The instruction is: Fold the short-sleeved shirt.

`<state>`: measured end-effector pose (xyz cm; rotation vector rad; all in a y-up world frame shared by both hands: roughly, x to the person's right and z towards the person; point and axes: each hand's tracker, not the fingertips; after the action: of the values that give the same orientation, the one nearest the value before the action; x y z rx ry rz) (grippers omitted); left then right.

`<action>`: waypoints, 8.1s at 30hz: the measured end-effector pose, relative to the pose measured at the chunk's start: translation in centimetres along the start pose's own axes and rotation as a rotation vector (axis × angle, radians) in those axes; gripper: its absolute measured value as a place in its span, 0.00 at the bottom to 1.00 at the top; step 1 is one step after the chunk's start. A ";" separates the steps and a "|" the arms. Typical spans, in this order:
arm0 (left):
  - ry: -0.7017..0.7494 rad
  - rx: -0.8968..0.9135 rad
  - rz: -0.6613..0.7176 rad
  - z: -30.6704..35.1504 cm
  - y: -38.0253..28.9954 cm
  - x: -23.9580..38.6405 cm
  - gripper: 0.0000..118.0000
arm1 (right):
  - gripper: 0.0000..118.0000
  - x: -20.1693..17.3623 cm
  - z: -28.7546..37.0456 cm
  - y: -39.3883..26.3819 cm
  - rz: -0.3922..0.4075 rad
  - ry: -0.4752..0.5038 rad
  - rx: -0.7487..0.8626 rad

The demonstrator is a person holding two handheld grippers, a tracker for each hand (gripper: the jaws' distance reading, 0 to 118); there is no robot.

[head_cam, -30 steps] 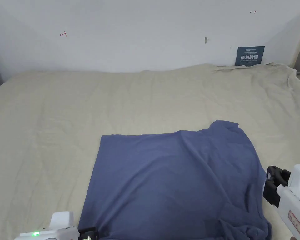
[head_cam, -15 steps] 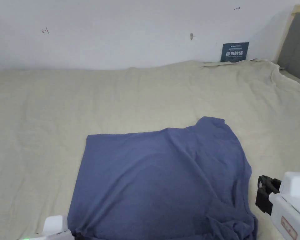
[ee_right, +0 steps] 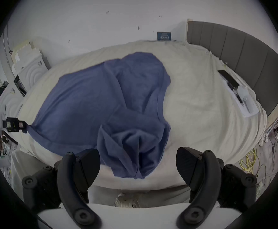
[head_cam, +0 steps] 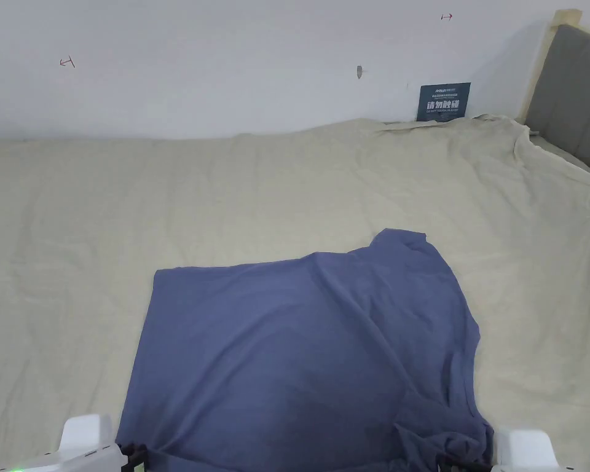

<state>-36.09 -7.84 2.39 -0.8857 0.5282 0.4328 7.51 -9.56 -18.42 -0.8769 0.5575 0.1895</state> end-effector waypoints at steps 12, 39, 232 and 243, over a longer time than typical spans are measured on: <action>-0.001 -0.009 0.024 -0.7 -0.5 -0.9 0.04 | 0.05 -0.4 -2.1 -1.1 0.021 0.025 -0.070; -0.014 0.132 -0.030 -2.6 11.5 0.5 0.04 | 0.05 0.5 -2.5 14.0 0.024 0.070 0.141; -0.026 0.588 -0.149 8.2 7.4 7.0 0.00 | 0.00 -4.1 8.9 12.4 0.070 -0.059 0.603; -0.004 0.464 -0.129 4.4 9.8 5.7 0.00 | 0.00 -3.8 8.0 13.0 0.065 -0.035 0.577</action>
<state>-35.95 2.06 -4.69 -0.4679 0.5362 0.1809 2.46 5.11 -21.14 -0.2951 0.5672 0.0931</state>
